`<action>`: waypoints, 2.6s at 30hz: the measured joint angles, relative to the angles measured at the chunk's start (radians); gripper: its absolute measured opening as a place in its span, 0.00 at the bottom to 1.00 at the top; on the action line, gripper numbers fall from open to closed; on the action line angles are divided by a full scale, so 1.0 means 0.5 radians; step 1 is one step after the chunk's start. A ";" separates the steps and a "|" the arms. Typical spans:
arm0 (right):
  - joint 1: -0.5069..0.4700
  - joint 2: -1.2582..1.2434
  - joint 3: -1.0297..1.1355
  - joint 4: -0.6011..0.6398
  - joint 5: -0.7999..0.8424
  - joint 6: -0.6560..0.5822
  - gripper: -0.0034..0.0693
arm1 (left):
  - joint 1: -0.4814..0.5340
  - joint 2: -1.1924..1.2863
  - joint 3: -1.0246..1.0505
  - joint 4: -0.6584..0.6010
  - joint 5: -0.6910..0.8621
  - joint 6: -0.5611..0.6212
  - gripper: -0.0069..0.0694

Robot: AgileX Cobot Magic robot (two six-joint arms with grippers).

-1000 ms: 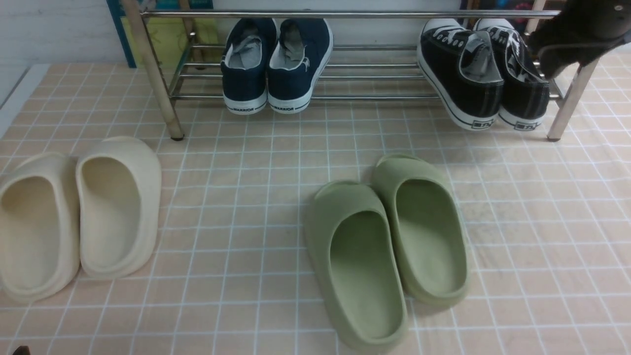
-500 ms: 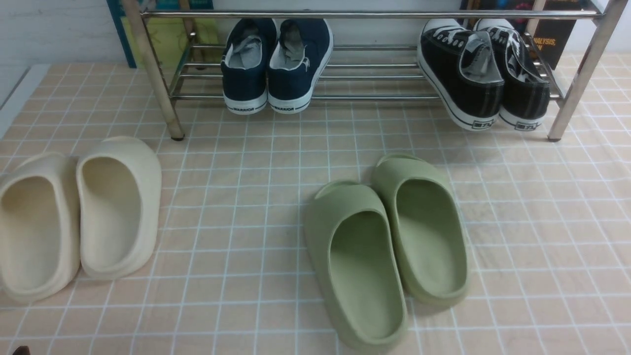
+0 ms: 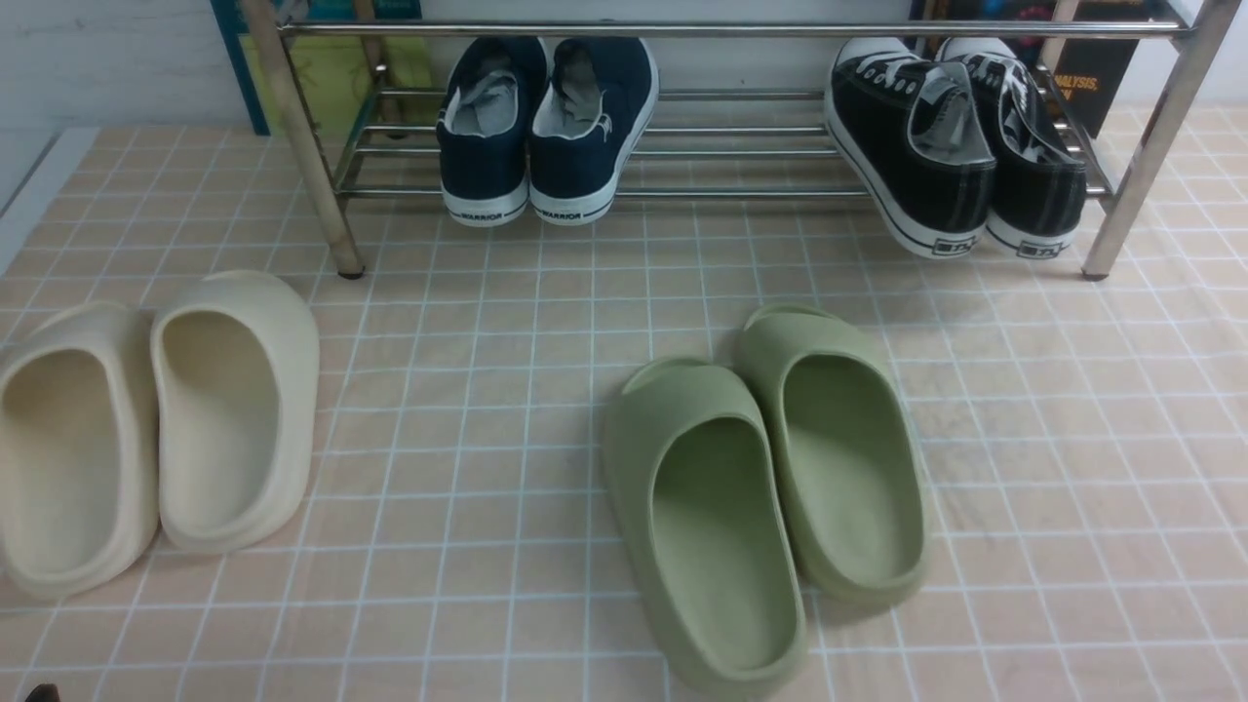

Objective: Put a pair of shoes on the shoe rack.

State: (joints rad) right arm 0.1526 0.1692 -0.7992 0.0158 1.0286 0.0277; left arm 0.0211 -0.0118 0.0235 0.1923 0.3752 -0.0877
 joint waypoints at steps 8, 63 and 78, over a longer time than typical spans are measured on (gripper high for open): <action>0.000 0.000 0.033 0.053 -0.003 0.066 0.02 | 0.000 0.000 0.000 0.000 0.000 0.000 0.40; -0.354 -0.357 1.633 -0.096 -1.336 0.172 0.03 | 0.000 0.000 0.000 0.000 0.000 0.000 0.40; -0.354 -0.357 1.633 -0.096 -1.336 0.172 0.03 | 0.000 0.000 0.000 0.000 0.000 0.000 0.40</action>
State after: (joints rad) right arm -0.0245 -0.0095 0.0173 -0.0322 0.3607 0.1138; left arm 0.0211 -0.0118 0.0235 0.1923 0.3752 -0.0877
